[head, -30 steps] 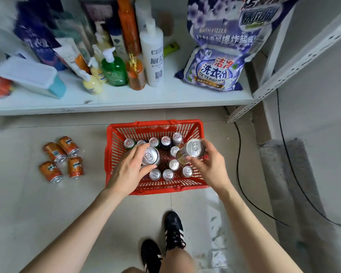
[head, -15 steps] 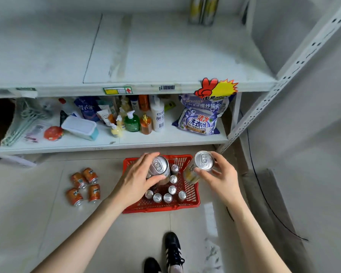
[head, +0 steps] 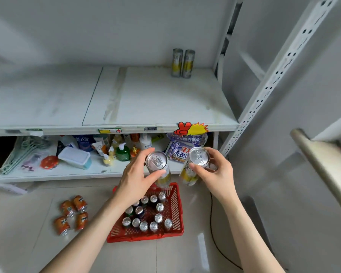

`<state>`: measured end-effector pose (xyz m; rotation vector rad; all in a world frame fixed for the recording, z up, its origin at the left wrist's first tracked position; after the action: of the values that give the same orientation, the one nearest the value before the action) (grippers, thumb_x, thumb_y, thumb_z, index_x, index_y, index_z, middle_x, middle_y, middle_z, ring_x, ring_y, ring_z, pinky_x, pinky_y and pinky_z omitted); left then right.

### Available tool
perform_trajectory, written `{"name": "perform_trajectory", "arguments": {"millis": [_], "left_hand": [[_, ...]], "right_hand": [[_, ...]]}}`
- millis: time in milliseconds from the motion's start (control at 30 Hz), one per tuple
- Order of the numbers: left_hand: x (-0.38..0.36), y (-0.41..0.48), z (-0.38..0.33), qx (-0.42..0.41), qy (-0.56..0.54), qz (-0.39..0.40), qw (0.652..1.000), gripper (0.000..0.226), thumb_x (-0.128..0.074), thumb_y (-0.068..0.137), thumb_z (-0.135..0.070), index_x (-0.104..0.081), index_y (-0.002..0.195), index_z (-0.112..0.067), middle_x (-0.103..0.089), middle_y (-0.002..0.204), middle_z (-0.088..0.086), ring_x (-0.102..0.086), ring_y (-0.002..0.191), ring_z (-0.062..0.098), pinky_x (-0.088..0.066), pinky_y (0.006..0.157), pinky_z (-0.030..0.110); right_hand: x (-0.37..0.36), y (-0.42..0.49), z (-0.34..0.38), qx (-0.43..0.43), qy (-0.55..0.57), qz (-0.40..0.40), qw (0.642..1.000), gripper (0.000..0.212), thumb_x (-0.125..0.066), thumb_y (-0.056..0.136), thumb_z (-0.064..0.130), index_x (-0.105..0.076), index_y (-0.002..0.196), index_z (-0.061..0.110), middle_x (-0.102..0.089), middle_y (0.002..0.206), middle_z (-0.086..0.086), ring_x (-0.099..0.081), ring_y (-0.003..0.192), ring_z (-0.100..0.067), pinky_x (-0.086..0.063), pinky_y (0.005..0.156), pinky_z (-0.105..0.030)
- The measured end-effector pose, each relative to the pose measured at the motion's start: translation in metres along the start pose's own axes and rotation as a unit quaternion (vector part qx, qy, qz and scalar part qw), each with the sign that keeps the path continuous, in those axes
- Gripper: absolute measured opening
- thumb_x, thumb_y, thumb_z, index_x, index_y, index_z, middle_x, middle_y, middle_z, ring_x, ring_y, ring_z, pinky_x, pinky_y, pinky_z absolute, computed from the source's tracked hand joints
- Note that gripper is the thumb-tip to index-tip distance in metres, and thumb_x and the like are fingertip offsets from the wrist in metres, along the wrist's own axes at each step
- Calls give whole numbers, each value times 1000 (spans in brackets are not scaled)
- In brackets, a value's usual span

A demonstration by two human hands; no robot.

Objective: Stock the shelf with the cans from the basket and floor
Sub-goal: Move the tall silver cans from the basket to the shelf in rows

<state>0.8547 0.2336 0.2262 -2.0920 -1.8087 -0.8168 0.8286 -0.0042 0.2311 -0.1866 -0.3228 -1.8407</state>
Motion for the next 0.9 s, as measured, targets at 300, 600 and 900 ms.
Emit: {"name": "perform_trajectory", "arguments": {"millis": [300, 600, 900], "left_hand": [[-13, 77, -32, 19, -35, -76, 996, 69, -77, 76, -29, -43, 135, -23, -50, 122, -16, -45, 109, -4, -25, 83, -7], [-31, 187, -16, 19, -66, -65, 996, 70, -79, 74, -28, -43, 133, -25, -52, 117, -19, -48, 104, -13, -36, 87, 8], [-68, 301, 13, 11, -95, -67, 993, 68, -81, 73, -23, -46, 131, -23, -54, 115, -14, -50, 101, -20, -39, 83, 1]], "right_hand": [[21, 90, 8, 33, -11, 23, 999, 48, -87, 69, 31, -64, 110, 38, -70, 102, 18, -66, 97, -4, -56, 84, -28], [6, 194, -7, 56, 8, 16, 998, 43, -86, 71, 24, -65, 109, 28, -70, 100, 16, -64, 93, 4, -48, 74, -7], [-8, 304, -32, 72, 9, -16, 997, 37, -86, 70, 24, -65, 100, 34, -71, 92, 17, -64, 88, 3, -48, 75, -10]]}}
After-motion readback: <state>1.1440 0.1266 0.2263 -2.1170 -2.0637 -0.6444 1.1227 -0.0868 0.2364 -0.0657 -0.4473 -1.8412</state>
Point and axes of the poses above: each hand's wrist, its own y-axis towards the middle knuckle, its own x-axis out of the back of the hand, z = x × y, the point moved 4 cm from there along y, towards the middle knuckle
